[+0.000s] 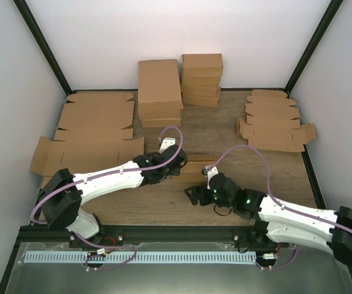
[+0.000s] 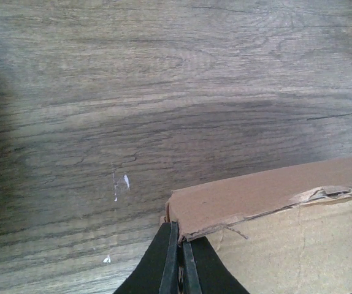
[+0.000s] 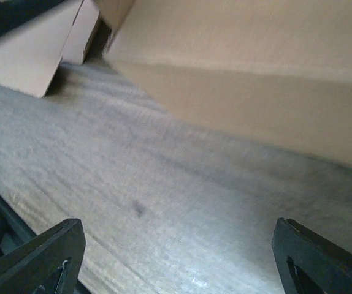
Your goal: Fold the paper box
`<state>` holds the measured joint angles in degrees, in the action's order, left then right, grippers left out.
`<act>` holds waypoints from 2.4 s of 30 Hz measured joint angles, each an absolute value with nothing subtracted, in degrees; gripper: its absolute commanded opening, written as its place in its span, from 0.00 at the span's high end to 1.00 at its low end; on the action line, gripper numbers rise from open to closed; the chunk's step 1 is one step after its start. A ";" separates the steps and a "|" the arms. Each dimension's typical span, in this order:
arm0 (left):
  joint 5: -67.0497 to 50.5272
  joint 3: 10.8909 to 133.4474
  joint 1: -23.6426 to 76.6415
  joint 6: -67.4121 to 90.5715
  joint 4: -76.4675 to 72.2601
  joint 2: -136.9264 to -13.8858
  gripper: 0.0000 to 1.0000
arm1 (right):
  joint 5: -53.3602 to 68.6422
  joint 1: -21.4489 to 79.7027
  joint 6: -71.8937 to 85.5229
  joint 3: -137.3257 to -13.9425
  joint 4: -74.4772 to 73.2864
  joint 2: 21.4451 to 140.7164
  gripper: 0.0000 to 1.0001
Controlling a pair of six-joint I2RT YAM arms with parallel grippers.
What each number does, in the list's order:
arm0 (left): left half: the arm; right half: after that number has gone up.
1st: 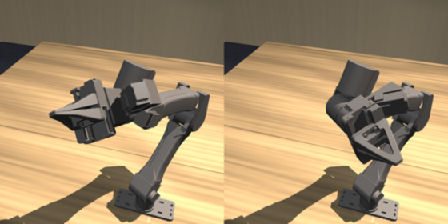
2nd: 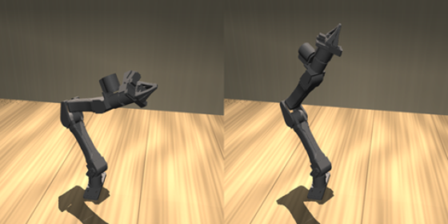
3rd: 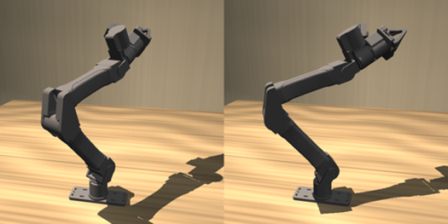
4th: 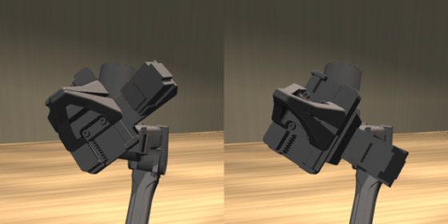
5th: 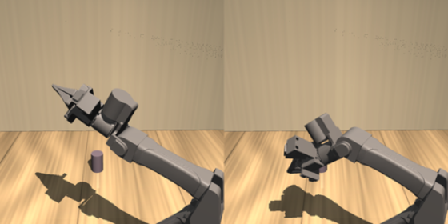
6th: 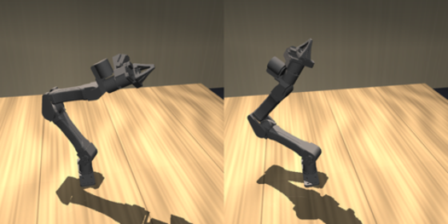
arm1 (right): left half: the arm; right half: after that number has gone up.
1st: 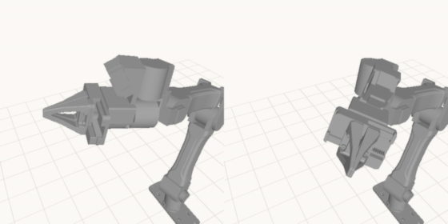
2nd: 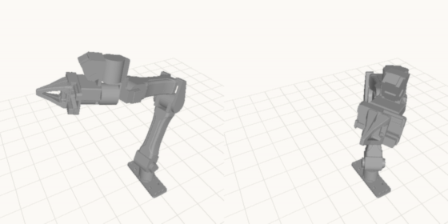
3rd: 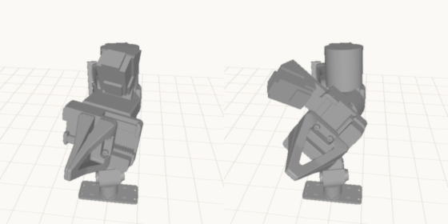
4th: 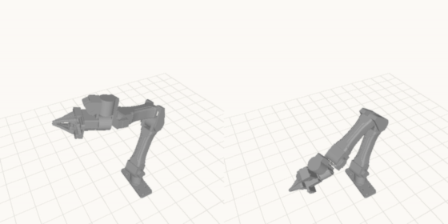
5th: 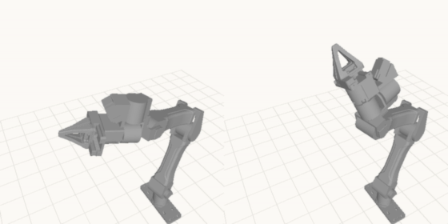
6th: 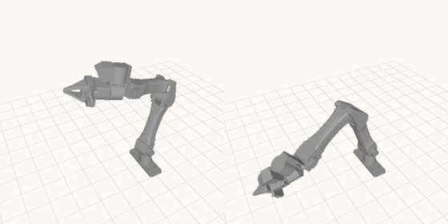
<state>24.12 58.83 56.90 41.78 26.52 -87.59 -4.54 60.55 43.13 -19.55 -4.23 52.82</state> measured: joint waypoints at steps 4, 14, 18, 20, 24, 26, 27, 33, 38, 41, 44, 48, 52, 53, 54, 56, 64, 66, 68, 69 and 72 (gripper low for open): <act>24.38 58.83 56.90 41.76 26.28 -87.72 0.96 | -2.26 54.41 39.92 -25.63 -14.00 49.89 0.12; 24.56 58.83 56.90 41.74 26.33 -87.72 0.96 | 1.74 39.29 37.82 -31.29 -24.95 46.44 0.11; 24.62 58.83 56.90 41.69 26.33 -87.72 0.96 | 2.28 32.73 36.01 -31.64 -25.91 42.61 0.06; 24.64 58.83 56.90 41.65 26.33 -87.72 0.96 | 3.99 29.87 34.54 -32.18 -25.65 41.54 0.05; 24.64 58.83 56.90 41.45 26.33 -87.72 0.96 | 6.44 25.04 32.84 -32.42 -25.23 42.19 0.05; 24.64 58.83 56.90 41.34 26.33 -87.72 0.96 | 7.92 22.81 31.46 -32.77 -25.28 42.78 0.06; 24.62 58.83 56.90 41.30 26.30 -87.72 0.96 | 8.71 21.61 30.61 -33.21 -25.30 43.13 0.06; 24.62 58.83 56.90 41.10 26.30 -87.72 0.96 | 12.56 18.81 23.88 -38.87 -25.32 46.94 0.04; 24.64 58.83 56.90 40.86 26.30 -87.72 0.96 | 14.26 18.81 20.53 -41.63 -26.35 50.13 0.10; 24.62 58.83 56.90 40.73 26.30 -87.72 0.96 | 15.92 18.81 20.23 -41.21 -27.09 51.48 0.17; 24.62 58.83 56.90 40.64 26.30 -87.72 0.96 | 16.99 18.81 20.36 -40.47 -27.00 51.33 0.24; 24.64 58.83 56.90 40.56 26.30 -87.72 0.96 | 17.17 18.79 20.27 -40.21 -26.68 52.12 0.31; 24.67 58.83 56.90 40.45 26.30 -87.72 0.96 | 17.61 18.74 20.29 -40.01 -26.13 54.50 0.37; 24.71 58.83 56.90 40.45 26.30 -87.72 0.96 | 17.56 18.72 20.34 -39.72 -25.85 54.94 0.37; 24.75 58.83 56.90 40.42 26.30 -87.72 0.96 | 17.39 18.72 20.29 -39.38 -25.52 55.18 0.38; 24.80 58.83 56.90 40.42 26.33 -87.72 0.96 | 16.97 18.72 20.08 -38.79 -24.99 55.70 0.39; 24.88 58.87 56.90 40.42 26.46 -87.72 0.96 | 17.10 18.72 18.65 -36.45 -22.17 58.08 0.41; 24.91 58.94 56.90 40.40 26.61 -87.72 0.96 | 17.06 18.72 18.61 -35.66 -21.52 57.76 0.46; 24.99 58.94 56.90 40.42 26.68 -87.72 0.96 | 16.88 18.72 18.57 -35.27 -20.99 57.63 0.51; 25.04 58.94 56.90 40.42 26.68 -87.72 0.96 | 16.75 18.70 18.48 -35.11 -20.47 57.63 0.55; 25.04 58.94 56.90 40.42 26.70 -87.72 0.96 | 16.40 18.70 18.39 -34.68 -19.03 57.65 0.60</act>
<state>25.04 58.94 56.90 40.42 26.70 -87.72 16.40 18.70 18.39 -34.68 -19.03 57.65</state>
